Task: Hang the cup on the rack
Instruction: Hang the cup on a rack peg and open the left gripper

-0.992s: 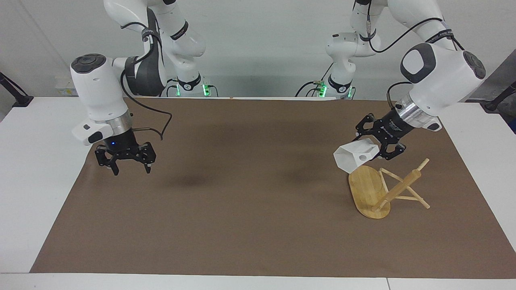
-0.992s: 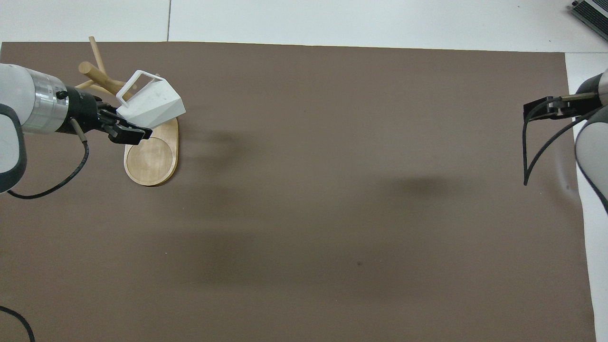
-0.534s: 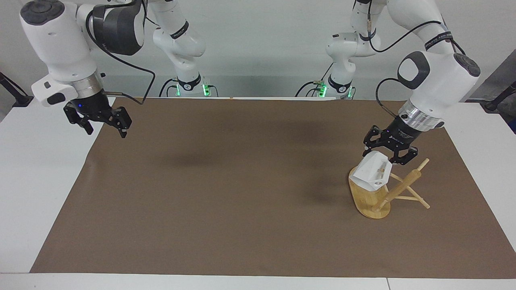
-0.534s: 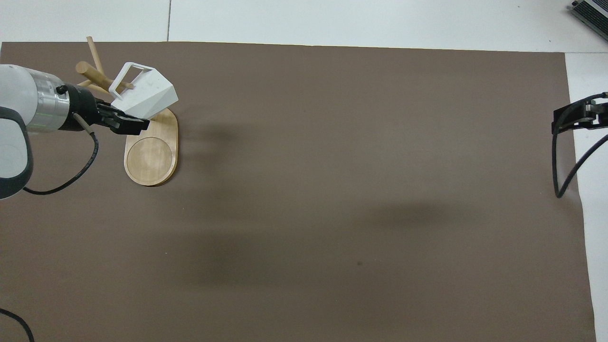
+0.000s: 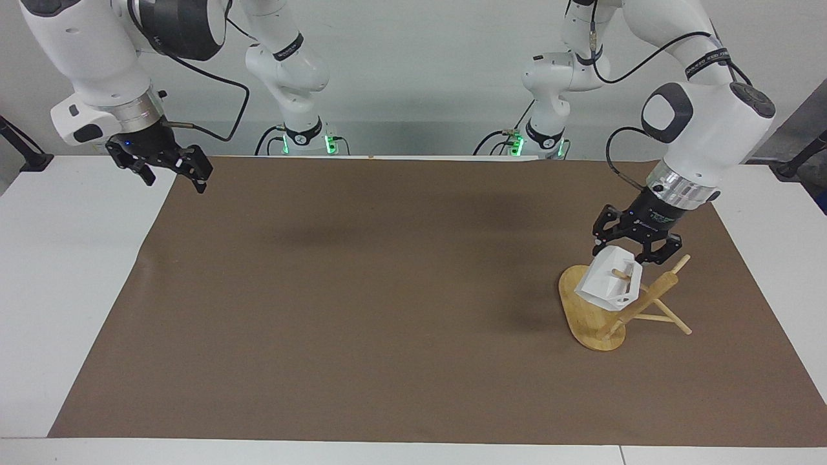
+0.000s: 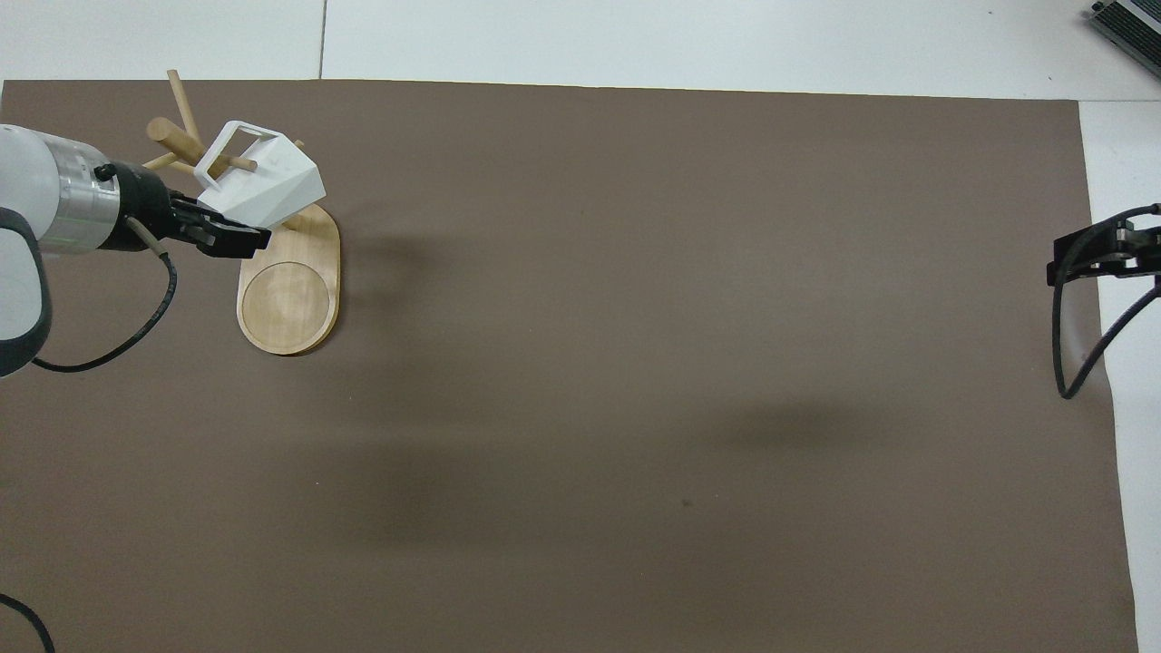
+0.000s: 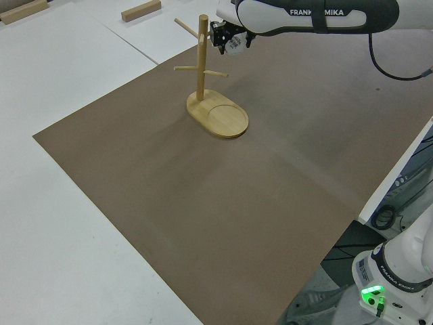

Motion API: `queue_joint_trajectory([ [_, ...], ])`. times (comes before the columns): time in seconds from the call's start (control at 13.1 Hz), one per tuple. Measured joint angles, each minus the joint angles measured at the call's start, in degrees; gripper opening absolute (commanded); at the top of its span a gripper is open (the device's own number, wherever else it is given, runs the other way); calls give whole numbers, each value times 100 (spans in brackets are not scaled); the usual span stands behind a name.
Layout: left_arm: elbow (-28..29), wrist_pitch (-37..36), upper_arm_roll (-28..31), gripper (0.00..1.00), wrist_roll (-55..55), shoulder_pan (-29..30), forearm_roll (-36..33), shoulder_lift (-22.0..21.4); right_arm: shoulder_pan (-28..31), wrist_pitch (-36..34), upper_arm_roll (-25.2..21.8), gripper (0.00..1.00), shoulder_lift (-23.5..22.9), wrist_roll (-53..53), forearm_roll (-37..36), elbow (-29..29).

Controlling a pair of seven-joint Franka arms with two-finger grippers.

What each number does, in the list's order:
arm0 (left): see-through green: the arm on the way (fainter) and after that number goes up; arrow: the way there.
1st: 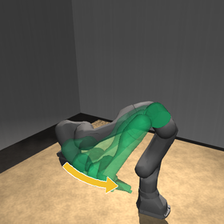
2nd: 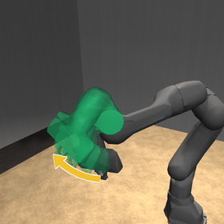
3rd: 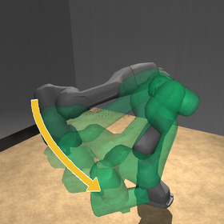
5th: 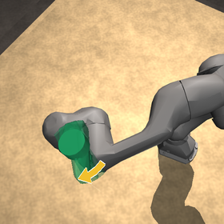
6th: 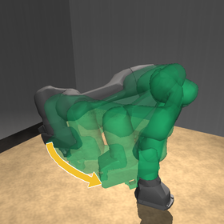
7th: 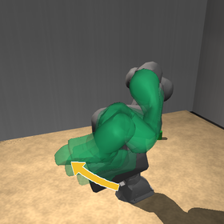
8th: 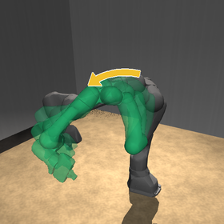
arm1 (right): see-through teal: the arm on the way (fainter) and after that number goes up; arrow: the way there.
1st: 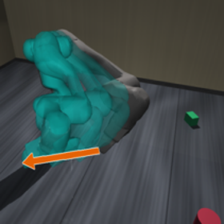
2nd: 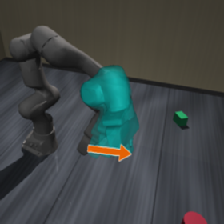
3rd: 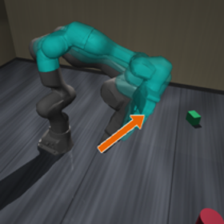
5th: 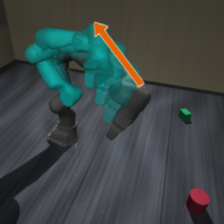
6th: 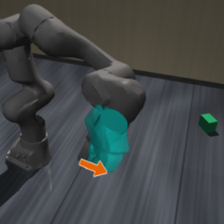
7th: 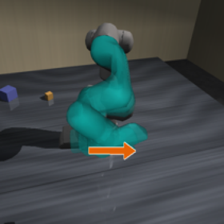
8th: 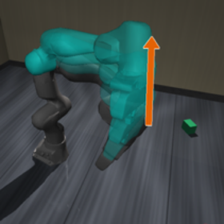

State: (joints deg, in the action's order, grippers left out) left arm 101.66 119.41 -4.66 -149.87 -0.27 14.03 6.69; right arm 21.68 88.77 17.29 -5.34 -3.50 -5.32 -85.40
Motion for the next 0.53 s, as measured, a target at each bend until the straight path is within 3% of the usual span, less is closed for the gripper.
queue_joint_trajectory([
  [0.23, 0, -250, 9, 80, 0, 3, -49, -98, -18, 39, 16, 100, 62, 0, 36, -51],
  [0.31, 0, -352, 10, 93, 0, 4, -53, -156, -21, 39, 16, 100, 75, 0, 41, -57],
  [0.38, 0, -439, 10, 100, 0, 4, -56, -219, -23, 39, 17, 100, 83, 0, 43, -64],
  [0.53, 0, -599, 19, 100, 105, 8, -97, -369, -24, 39, 17, 100, 87, 0, 44, -75],
])
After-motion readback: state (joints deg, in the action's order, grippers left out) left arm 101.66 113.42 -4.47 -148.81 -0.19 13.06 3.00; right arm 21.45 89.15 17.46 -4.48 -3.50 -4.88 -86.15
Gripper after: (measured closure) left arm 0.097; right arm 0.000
